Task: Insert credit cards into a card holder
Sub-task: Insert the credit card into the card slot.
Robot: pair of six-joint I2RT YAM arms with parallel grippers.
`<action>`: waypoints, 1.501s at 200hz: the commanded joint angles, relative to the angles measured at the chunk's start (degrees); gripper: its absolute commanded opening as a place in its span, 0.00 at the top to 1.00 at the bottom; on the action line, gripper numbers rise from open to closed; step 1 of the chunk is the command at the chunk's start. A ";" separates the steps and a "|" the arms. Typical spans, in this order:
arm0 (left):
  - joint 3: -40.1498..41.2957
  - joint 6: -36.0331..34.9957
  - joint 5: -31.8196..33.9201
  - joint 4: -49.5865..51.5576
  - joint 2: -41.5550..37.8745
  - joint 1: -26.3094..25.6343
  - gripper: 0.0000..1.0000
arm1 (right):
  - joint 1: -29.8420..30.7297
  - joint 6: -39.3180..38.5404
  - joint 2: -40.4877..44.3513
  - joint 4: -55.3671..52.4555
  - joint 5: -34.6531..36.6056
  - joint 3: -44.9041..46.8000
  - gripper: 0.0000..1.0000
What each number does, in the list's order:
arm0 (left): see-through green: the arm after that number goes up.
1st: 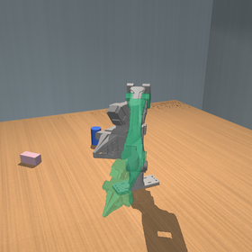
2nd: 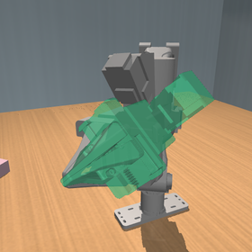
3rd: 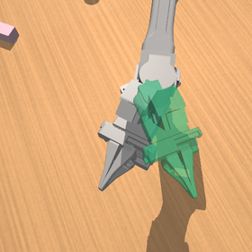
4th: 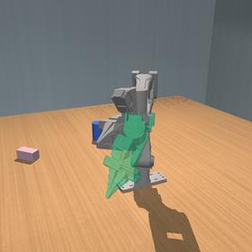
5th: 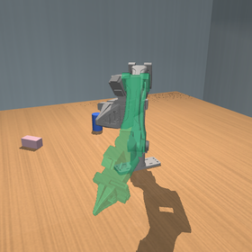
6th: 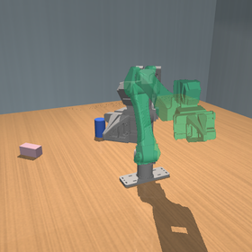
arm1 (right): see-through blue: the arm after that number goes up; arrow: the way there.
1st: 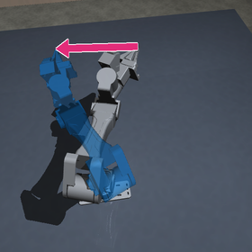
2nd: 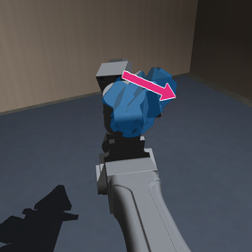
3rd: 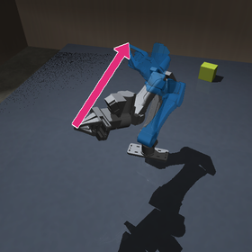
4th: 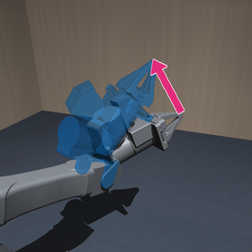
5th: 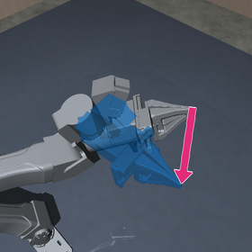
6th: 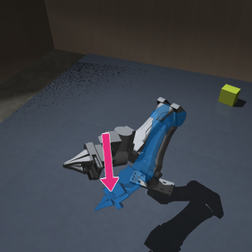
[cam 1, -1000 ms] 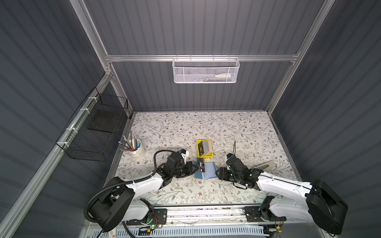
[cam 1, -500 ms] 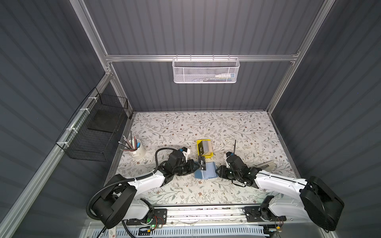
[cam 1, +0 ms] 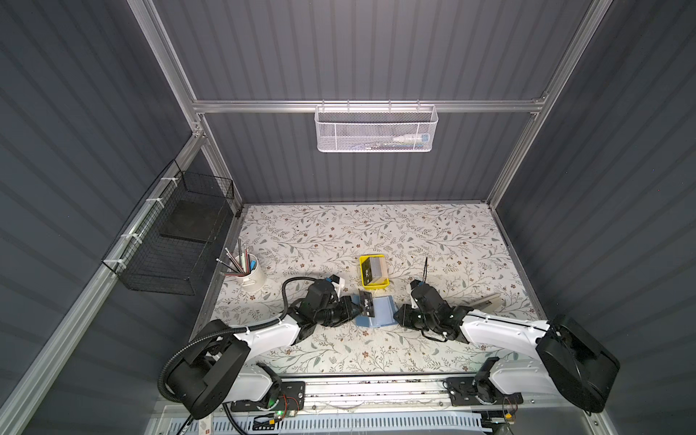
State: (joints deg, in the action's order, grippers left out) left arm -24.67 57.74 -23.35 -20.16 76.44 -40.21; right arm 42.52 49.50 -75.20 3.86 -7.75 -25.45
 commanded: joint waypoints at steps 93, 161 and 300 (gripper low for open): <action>-0.87 1.77 0.34 0.20 1.41 -0.55 1.00 | -0.07 -0.45 -1.45 1.59 0.05 1.82 0.83; -1.33 2.82 0.95 1.38 2.96 -0.57 1.00 | -0.07 -0.66 -2.11 1.68 0.36 1.90 0.83; -1.79 4.93 -0.99 -0.78 7.41 -0.49 1.00 | -0.03 -0.80 -2.60 1.77 0.55 1.66 0.82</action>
State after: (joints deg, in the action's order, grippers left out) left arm -25.34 62.00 -23.44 -21.04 83.18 -40.47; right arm 42.52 49.45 -77.21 6.07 -7.73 -24.18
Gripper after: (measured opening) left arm 0.047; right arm 0.179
